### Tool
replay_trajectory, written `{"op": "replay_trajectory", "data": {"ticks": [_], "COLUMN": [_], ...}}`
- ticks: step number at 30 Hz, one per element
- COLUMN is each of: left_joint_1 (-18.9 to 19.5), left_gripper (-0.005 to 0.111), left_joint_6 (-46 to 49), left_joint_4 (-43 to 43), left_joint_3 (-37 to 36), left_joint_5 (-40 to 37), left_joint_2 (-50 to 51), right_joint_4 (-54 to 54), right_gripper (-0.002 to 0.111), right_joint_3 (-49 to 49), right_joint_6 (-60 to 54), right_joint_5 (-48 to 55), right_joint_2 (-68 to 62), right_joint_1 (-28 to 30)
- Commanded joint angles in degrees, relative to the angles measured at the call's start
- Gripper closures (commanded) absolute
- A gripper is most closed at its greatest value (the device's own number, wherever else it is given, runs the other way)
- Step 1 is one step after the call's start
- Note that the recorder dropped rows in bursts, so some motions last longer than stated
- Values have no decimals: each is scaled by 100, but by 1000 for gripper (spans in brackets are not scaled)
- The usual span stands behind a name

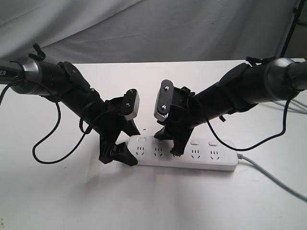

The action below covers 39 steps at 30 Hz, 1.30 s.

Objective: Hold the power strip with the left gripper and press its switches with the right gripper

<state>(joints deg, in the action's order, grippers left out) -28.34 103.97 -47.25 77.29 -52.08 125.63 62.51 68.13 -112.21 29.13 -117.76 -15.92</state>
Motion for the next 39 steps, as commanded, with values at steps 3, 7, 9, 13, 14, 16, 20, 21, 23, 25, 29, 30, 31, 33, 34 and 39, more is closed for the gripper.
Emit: {"op": "replay_trajectory", "data": {"ticks": [3, 7, 9, 13, 14, 16, 20, 21, 23, 25, 29, 30, 31, 33, 34, 39], "left_joint_1": [-41, -41, -41, -41, -41, -41, -41, -41, -41, -41, -41, -41, -41, -41, -41, -41], "left_gripper": [40, 40, 40, 40, 40, 40, 40, 40, 40, 40, 40, 40, 40, 40, 40, 40], "left_joint_6": [-27, -27, -27, -27, -27, -27, -27, -27, -27, -27, -27, -27, -27, -27, -27, -27], "left_joint_4": [-8, -8, -8, -8, -8, -8, -8, -8, -8, -8, -8, -8, -8, -8, -8, -8], "left_joint_3": [34, 34, 34, 34, 34, 34, 34, 34, 34, 34, 34, 34, 34, 34, 34, 34], "left_joint_5": [-24, -24, -24, -24, -24, -24, -24, -24, -24, -24, -24, -24, -24, -24, -24, -24], "left_joint_2": [-19, -19, -19, -19, -19, -19, -19, -19, -19, -19, -19, -19, -19, -19, -19, -19], "right_joint_4": [-39, -133, -211, -210, -212, -212, -254, -254, -280, -291, -303, -303, -314, -404, -453, -580], "right_gripper": [67, 67, 67, 67, 67, 67, 67, 67, 67, 67, 67, 67, 67, 67, 67, 67], "right_joint_3": [-29, -29, -29, -29, -29, -29, -29, -29, -29, -29, -29, -29, -29, -29, -29, -29], "right_joint_6": [-40, -40, -40, -25, -25, -14, -2, -2, -2, -2, 26, 38, 38, 64, 123, 167], "right_joint_5": [15, 11, 11, 11, 41, 102, 89, 89, 89, 78, 20, 0, -25, -67, -67, -54], "right_joint_2": [-69, -69, -69, -121, -148, -237, -359, -383, -379, -379, -379, -379, -379, -379, -379, -421], "right_joint_1": [48, 48, 48, 48, 48, 37, -10, -10, -10, -10, 1, 1, 12, 11, 11, 64]}}
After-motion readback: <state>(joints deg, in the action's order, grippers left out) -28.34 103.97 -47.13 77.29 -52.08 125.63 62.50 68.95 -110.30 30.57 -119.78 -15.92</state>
